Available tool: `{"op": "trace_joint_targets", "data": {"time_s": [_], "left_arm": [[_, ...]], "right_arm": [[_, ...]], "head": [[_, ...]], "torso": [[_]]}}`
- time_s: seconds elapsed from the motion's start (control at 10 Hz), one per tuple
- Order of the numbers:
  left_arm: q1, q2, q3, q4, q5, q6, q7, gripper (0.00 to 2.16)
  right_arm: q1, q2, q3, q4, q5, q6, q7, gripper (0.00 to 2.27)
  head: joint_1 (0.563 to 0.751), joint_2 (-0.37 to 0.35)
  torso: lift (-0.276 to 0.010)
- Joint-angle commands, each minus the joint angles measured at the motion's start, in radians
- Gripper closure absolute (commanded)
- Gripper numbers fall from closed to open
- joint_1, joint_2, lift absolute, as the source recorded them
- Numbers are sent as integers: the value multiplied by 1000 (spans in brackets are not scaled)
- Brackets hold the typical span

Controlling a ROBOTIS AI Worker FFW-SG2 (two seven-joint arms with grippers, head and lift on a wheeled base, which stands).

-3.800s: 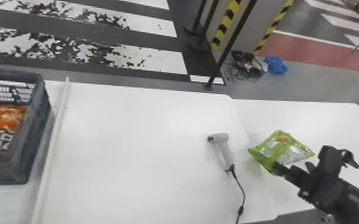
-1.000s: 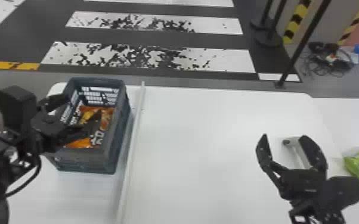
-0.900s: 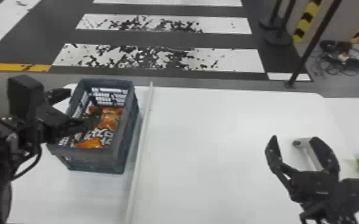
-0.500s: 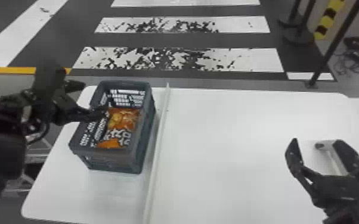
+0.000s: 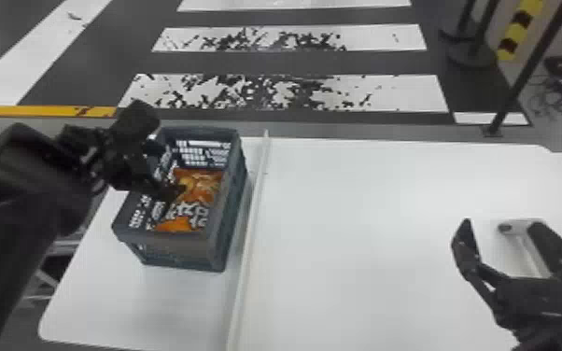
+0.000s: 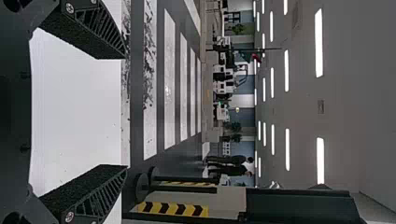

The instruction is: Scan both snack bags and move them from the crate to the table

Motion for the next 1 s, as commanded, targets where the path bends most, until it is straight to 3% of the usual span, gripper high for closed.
{"op": "trace_joint_targets", "data": {"time_s": [0.0,0.1,0.2,0.5,0.6,0.8,0.9], "left_arm": [[-42,-10,-50,83,-56,-11,-2,147],[-57,-22,-76,118,-66,-17,-2,147],[-80,-44,-108,172,-108,-35,0,147],[-165,-137,-211,385,-183,-100,33,137],[-181,-157,-238,439,-201,-112,56,130],[-191,-176,-241,499,-206,-112,107,124],[-195,-180,-241,526,-194,-112,112,161]], "right_arm": [[-7,-2,5,-1,0,5,0,107],[-15,-5,10,-1,0,24,0,107],[-26,-9,21,0,0,36,0,107],[-27,-17,24,0,0,39,0,107],[-27,-17,24,0,-2,42,2,107],[-27,-18,25,2,-3,42,3,107],[-27,-20,27,3,-5,42,5,107]], "head": [[695,89],[695,96],[695,98],[695,81],[695,67],[695,57],[695,59]], "torso": [[-35],[-35],[-35],[-35],[-35],[-35],[-35]]}}
